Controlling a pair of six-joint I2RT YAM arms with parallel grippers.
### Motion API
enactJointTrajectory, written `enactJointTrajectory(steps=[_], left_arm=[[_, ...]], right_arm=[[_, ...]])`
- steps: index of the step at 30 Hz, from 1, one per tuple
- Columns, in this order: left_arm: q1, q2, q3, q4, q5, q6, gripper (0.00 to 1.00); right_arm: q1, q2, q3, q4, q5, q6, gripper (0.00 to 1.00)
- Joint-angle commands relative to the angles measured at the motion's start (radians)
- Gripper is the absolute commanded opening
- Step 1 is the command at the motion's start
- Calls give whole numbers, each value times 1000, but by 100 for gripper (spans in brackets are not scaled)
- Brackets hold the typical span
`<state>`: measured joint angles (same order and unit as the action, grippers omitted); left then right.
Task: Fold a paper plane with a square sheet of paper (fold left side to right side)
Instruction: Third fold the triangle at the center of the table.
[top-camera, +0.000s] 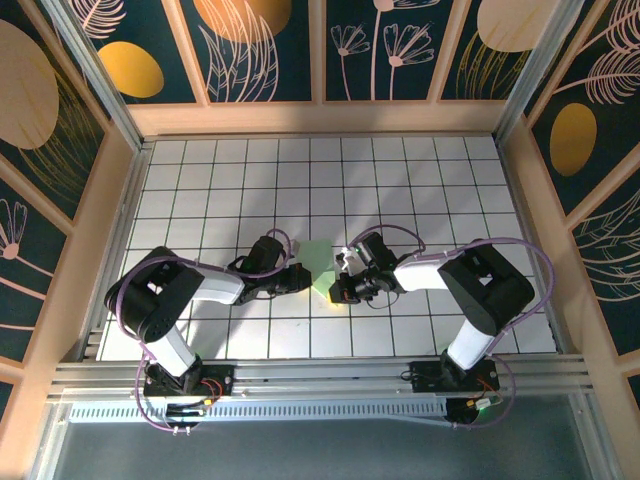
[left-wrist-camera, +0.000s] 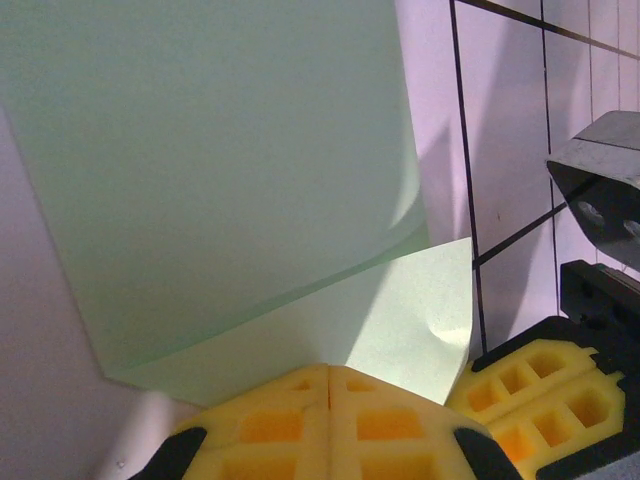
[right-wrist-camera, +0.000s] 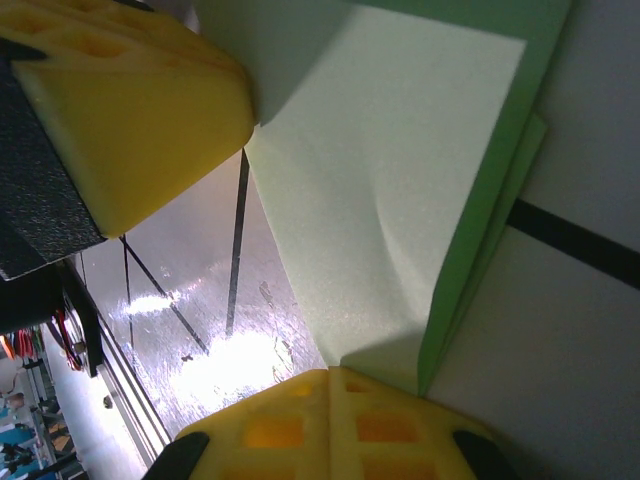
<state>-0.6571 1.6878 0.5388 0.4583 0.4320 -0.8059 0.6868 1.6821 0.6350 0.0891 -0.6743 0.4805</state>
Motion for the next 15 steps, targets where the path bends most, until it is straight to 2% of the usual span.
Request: enactJointTrajectory(steps=[1,8,15], left_arm=[[-7,47,23,-87,-57,0,0],[-13,53,41,-168,-81,14,0],[-19,56,47,-192,-99,13,0]], right_arm=[[2,33,-6,-125,132,-17,0],[2,-54,55,-99,57,38,0],[9,-26,93,-55,26,67,0]])
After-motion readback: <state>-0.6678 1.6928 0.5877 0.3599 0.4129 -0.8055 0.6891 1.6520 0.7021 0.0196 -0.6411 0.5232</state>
